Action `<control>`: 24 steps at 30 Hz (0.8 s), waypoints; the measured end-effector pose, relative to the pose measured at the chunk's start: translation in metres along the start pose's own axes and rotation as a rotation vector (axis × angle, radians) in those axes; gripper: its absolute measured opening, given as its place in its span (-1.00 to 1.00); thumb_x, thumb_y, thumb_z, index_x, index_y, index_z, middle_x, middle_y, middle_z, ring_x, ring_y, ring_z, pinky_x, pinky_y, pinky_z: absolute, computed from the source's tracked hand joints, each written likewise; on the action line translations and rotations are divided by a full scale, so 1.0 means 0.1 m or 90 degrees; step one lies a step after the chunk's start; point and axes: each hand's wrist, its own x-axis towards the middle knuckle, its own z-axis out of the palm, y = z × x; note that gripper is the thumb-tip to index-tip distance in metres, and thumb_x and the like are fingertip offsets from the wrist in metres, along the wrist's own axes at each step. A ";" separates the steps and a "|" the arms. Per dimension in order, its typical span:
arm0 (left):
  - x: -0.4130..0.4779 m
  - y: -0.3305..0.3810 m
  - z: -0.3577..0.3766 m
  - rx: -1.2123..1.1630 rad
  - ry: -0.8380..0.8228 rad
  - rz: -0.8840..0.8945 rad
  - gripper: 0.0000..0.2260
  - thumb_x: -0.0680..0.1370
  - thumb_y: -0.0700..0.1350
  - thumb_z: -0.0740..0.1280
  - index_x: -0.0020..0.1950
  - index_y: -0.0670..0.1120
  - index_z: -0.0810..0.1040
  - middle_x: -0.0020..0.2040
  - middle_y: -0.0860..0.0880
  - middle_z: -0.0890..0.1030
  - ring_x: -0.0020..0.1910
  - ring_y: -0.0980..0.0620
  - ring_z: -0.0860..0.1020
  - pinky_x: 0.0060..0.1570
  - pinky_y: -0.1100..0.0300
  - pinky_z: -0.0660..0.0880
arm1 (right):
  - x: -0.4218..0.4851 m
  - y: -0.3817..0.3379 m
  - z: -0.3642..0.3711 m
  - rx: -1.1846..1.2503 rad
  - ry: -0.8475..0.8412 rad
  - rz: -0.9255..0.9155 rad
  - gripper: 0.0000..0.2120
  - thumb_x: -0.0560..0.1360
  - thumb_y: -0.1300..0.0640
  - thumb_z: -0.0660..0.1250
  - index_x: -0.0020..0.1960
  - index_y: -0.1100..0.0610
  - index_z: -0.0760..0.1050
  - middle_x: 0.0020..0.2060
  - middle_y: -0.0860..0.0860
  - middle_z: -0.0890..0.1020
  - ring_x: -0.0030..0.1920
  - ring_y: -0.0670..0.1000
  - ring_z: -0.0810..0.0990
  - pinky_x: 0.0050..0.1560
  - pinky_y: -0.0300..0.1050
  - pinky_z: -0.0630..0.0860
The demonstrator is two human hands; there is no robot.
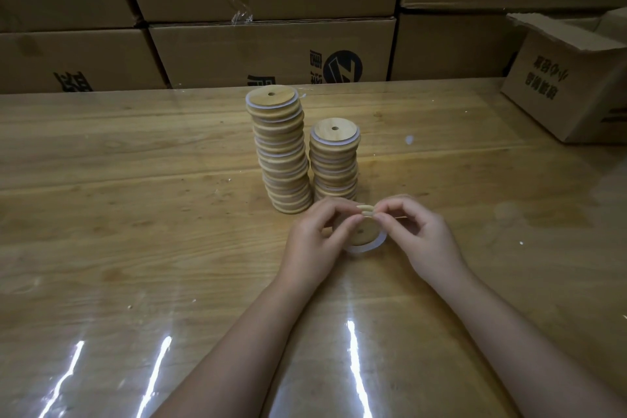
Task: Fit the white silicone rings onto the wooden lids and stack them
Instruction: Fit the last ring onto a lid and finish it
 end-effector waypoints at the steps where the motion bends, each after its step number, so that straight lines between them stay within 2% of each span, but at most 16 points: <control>1: 0.00 -0.01 0.00 -0.011 0.003 -0.010 -0.94 0.48 -0.19 0.39 -0.07 -0.14 0.62 -0.07 0.06 0.64 -0.05 0.15 0.58 -0.05 0.25 0.48 | 0.00 0.00 0.01 -0.005 0.002 -0.008 -0.85 0.46 0.29 0.36 -0.16 0.04 0.57 -0.17 -0.05 0.61 -0.10 -0.10 0.58 -0.07 -0.32 0.49; 5: 0.01 -0.02 -0.02 -0.051 0.027 -0.063 -0.95 0.47 -0.16 0.39 -0.12 -0.01 0.62 -0.10 0.03 0.66 -0.06 0.06 0.61 -0.04 0.10 0.54 | 0.00 0.00 0.03 0.005 0.022 0.002 -0.84 0.46 0.29 0.37 -0.17 0.04 0.57 -0.16 -0.06 0.63 -0.10 -0.12 0.59 -0.07 -0.34 0.48; 10: 0.03 -0.01 -0.05 -0.095 0.039 -0.121 -0.85 0.49 -0.23 0.40 -0.13 0.03 0.61 -0.15 0.08 0.67 -0.10 0.15 0.61 -0.06 0.28 0.51 | 0.00 0.01 0.05 0.014 0.034 0.025 -0.84 0.45 0.31 0.37 -0.19 0.05 0.56 -0.14 -0.04 0.63 -0.08 -0.11 0.60 -0.05 -0.30 0.51; 15: 0.04 -0.01 -0.05 -0.113 0.041 -0.147 -0.89 0.49 -0.23 0.40 -0.13 -0.01 0.61 -0.12 0.01 0.68 -0.08 0.10 0.62 -0.04 0.24 0.53 | -0.01 0.01 0.04 0.014 0.030 0.030 -0.82 0.45 0.31 0.37 -0.19 0.04 0.56 -0.14 -0.06 0.63 -0.08 -0.12 0.60 -0.05 -0.29 0.52; 19: 0.05 -0.02 -0.06 -0.117 0.043 -0.160 -0.88 0.49 -0.24 0.39 -0.13 -0.01 0.62 -0.12 -0.01 0.68 -0.08 0.08 0.62 -0.02 0.18 0.53 | 0.00 0.01 0.05 0.009 0.030 0.030 -0.79 0.45 0.32 0.36 -0.20 0.01 0.55 -0.14 -0.06 0.63 -0.11 -0.18 0.59 -0.08 -0.37 0.50; 24: 0.07 -0.04 -0.08 -0.134 0.050 -0.181 -0.87 0.49 -0.23 0.40 -0.14 0.00 0.63 -0.14 0.04 0.69 -0.09 0.12 0.62 -0.04 0.26 0.52 | 0.02 0.02 0.03 -0.001 0.014 0.040 -0.80 0.46 0.32 0.36 -0.19 0.02 0.56 -0.15 -0.07 0.63 -0.13 -0.23 0.58 -0.11 -0.41 0.48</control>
